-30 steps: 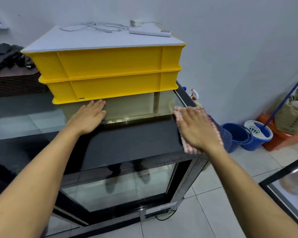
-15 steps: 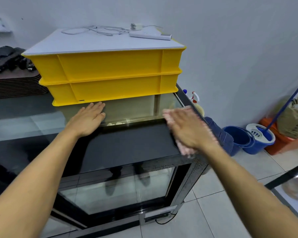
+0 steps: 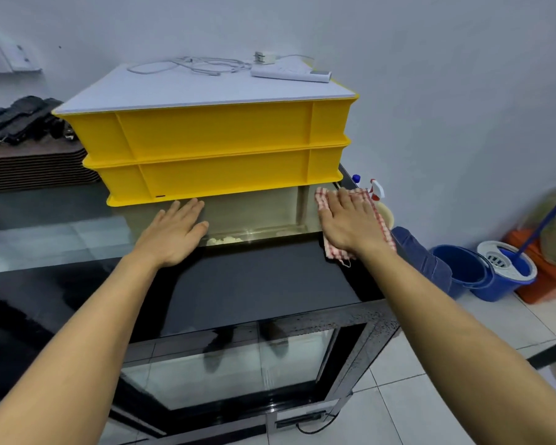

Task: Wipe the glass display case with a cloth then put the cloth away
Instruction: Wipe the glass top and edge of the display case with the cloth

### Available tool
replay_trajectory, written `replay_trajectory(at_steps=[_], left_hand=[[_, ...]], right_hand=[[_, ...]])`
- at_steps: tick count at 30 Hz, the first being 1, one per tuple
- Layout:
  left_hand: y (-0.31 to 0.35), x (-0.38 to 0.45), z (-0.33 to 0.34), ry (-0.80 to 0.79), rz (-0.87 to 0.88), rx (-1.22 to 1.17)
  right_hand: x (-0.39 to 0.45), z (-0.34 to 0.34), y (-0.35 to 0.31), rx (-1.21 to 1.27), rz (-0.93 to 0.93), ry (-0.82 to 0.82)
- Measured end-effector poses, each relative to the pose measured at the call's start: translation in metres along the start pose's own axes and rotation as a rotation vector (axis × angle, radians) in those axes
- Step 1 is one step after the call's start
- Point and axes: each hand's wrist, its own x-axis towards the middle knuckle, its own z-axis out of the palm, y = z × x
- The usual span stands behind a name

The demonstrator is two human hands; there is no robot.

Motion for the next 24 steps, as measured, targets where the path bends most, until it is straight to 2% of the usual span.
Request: replay_trajectory(at_steps=[3, 8, 11, 13, 15, 17, 20, 22, 24], left_hand=[[-0.001, 0.001, 0.000, 0.003, -0.006, -0.001], [-0.005, 0.002, 0.001, 0.005, -0.006, -0.042], [-0.006, 0.003, 0.001, 0.012, -0.013, -0.067], [-0.004, 0.002, 0.000, 0.005, -0.013, -0.061], [-0.002, 0.000, 0.000, 0.000, -0.013, -0.046], [-0.001, 0.000, -0.001, 0.011, -0.019, -0.032], [0.002, -0.002, -0.002, 0.012, -0.023, -0.029], [0.003, -0.002, -0.001, 0.017, -0.021, -0.030], [0.003, -0.003, -0.002, 0.019, -0.019, -0.048]], right_hand=[[0.017, 0.013, -0.047, -0.001, 0.065, -0.016], [-0.014, 0.036, -0.140, 0.020, -0.317, -0.136], [-0.046, 0.025, -0.123, 0.010, -0.529, -0.177], [-0.041, 0.009, -0.082, -0.013, -0.585, -0.118], [-0.013, -0.005, -0.030, -0.047, -0.456, -0.038], [0.013, -0.010, 0.004, -0.051, -0.205, -0.023], [0.027, 0.002, -0.011, -0.022, 0.083, -0.010], [0.024, 0.016, -0.056, -0.049, 0.144, 0.009], [0.014, 0.031, -0.109, -0.038, 0.009, -0.002]])
